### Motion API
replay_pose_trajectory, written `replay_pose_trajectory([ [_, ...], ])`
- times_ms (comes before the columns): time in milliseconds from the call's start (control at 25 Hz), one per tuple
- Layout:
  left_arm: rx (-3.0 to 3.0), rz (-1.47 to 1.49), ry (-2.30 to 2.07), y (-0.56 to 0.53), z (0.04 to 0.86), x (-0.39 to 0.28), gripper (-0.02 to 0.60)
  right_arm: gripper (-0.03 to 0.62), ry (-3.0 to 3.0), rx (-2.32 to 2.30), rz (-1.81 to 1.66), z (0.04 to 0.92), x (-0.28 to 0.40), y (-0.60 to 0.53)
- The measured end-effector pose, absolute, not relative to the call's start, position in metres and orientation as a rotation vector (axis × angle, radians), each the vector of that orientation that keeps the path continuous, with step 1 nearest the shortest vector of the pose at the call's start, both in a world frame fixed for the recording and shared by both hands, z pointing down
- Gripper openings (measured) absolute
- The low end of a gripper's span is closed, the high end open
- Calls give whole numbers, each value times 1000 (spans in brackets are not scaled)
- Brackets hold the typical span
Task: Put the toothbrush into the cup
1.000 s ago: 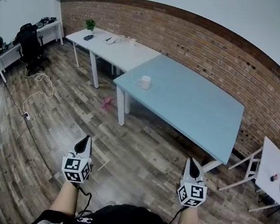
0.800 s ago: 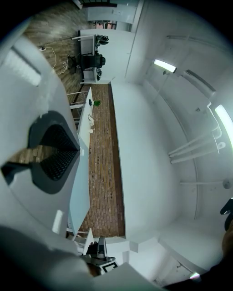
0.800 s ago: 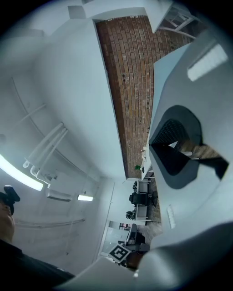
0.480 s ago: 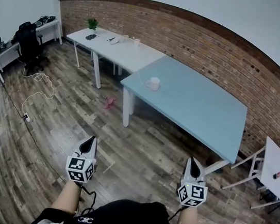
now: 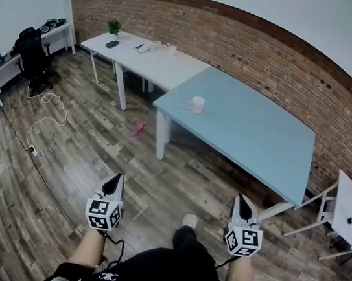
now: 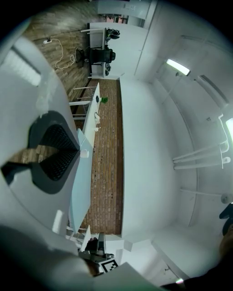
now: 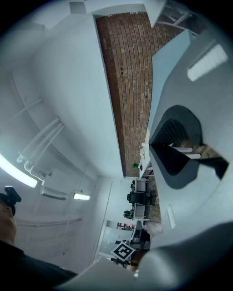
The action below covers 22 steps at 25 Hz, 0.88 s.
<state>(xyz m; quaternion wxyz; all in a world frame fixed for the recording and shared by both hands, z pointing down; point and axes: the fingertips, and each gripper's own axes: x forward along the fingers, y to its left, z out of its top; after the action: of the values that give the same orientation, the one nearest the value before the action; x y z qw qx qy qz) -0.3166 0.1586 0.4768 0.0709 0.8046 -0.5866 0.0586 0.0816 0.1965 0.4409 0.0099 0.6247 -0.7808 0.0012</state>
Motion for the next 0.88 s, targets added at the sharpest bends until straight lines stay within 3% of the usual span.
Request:
replay_pose_trajectory([
  [400,2387,198,-1845,72,476,-307,6,6,-2487,2077,30,446,115,89],
  [880,2397,249,-1916,-65,450,-253,6,5,-2575,1868,78,446,145,-67],
])
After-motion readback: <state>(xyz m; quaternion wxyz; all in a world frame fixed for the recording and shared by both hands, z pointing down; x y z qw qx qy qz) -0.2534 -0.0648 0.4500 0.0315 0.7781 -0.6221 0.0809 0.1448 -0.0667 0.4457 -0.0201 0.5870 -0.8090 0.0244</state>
